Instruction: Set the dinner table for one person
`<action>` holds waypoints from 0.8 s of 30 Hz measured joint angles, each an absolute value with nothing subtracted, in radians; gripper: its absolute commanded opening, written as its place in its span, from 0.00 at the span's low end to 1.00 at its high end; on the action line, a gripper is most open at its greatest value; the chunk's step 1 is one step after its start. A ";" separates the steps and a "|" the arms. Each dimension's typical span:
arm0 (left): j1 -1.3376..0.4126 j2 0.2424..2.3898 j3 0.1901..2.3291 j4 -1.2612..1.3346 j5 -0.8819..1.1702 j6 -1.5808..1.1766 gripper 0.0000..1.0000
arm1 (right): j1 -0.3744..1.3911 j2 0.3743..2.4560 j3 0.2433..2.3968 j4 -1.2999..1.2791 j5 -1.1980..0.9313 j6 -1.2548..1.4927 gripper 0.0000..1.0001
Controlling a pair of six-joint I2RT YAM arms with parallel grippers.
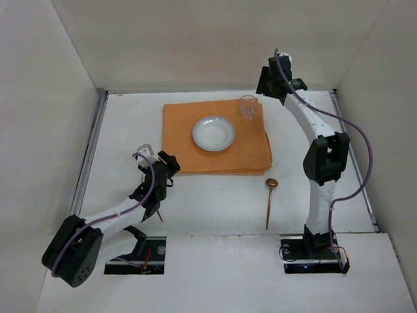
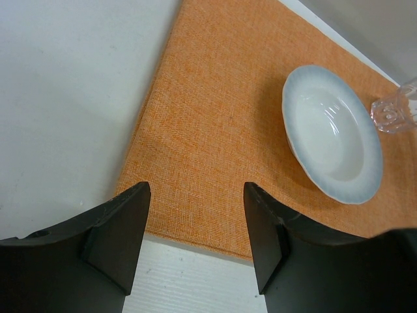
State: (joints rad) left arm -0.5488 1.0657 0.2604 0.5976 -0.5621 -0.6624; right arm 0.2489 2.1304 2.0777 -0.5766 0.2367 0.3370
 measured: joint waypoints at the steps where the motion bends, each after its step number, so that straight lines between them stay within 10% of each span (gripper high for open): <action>1: -0.549 1.066 0.260 0.598 -0.562 -0.662 0.57 | 0.249 2.106 2.073 -0.567 0.236 0.337 0.58; 4: -0.551 1.066 0.260 0.598 -0.563 -0.662 0.57 | 0.250 2.027 2.032 -0.526 0.234 0.340 0.56; 12: -0.557 1.066 0.261 0.598 -0.562 -0.663 0.56 | 0.316 1.633 1.415 -0.313 0.263 0.413 0.09; 19: -0.566 1.068 0.262 0.595 -0.562 -0.664 0.56 | 0.476 1.274 0.833 -0.321 0.357 0.571 0.11; 24: -0.567 1.068 0.263 0.590 -0.562 -0.663 0.57 | 0.561 1.083 0.651 -0.494 0.413 0.744 0.32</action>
State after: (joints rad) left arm -0.5671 1.0679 0.2626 0.5896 -0.5621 -0.6632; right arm 0.5610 1.0832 0.6510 -0.4938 0.4129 0.7441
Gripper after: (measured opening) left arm 0.561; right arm 0.259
